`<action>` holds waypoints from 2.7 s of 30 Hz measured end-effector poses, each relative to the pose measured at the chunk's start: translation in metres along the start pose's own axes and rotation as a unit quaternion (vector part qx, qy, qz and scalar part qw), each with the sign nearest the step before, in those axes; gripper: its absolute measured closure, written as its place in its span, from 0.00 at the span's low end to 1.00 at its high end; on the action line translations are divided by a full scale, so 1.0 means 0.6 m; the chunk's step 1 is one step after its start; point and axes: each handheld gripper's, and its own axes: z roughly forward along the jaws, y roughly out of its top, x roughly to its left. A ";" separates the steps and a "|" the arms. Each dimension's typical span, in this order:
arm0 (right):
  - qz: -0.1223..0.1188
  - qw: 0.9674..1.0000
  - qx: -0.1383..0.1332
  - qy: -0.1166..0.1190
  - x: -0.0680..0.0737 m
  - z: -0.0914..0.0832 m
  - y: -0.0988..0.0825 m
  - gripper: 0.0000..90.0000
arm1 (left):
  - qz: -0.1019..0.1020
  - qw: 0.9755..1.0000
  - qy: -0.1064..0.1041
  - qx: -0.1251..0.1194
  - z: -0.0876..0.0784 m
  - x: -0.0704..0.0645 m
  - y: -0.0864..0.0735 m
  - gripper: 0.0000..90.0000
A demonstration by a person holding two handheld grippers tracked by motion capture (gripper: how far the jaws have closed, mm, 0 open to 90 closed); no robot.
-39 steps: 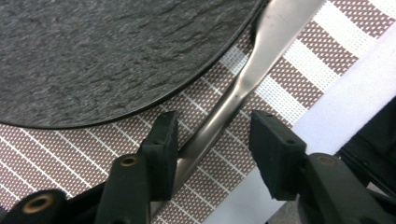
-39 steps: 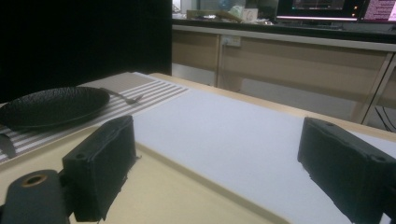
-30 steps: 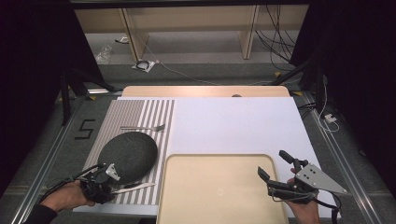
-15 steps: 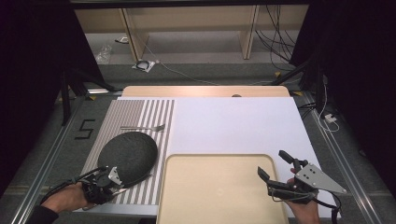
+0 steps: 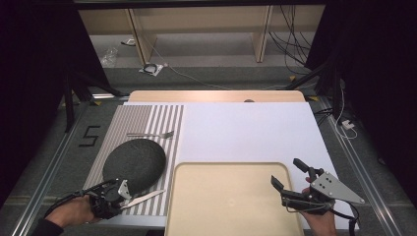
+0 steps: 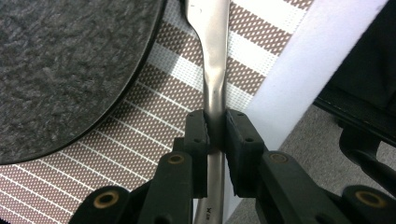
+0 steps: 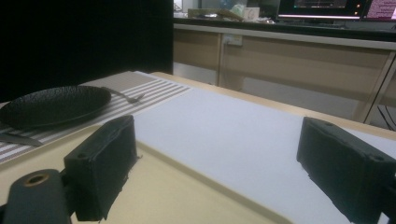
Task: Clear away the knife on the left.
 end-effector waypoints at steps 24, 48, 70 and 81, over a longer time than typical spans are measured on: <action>0.000 1.000 0.000 0.000 0.001 0.000 0.000 0.14 | -0.032 0.996 -0.022 -0.080 -0.042 -0.026 0.022 0.88; 0.001 1.000 -0.002 0.001 0.001 -0.002 0.001 0.14 | -0.053 0.984 -0.036 -0.165 -0.079 -0.061 0.119 0.88; 0.001 1.000 -0.004 0.001 0.001 -0.003 0.002 0.14 | -0.049 0.980 -0.059 -0.185 -0.078 -0.097 0.197 0.88; -0.002 1.000 -0.003 0.001 0.001 -0.003 0.002 0.14 | -0.033 0.982 -0.075 -0.169 -0.067 -0.120 0.221 0.88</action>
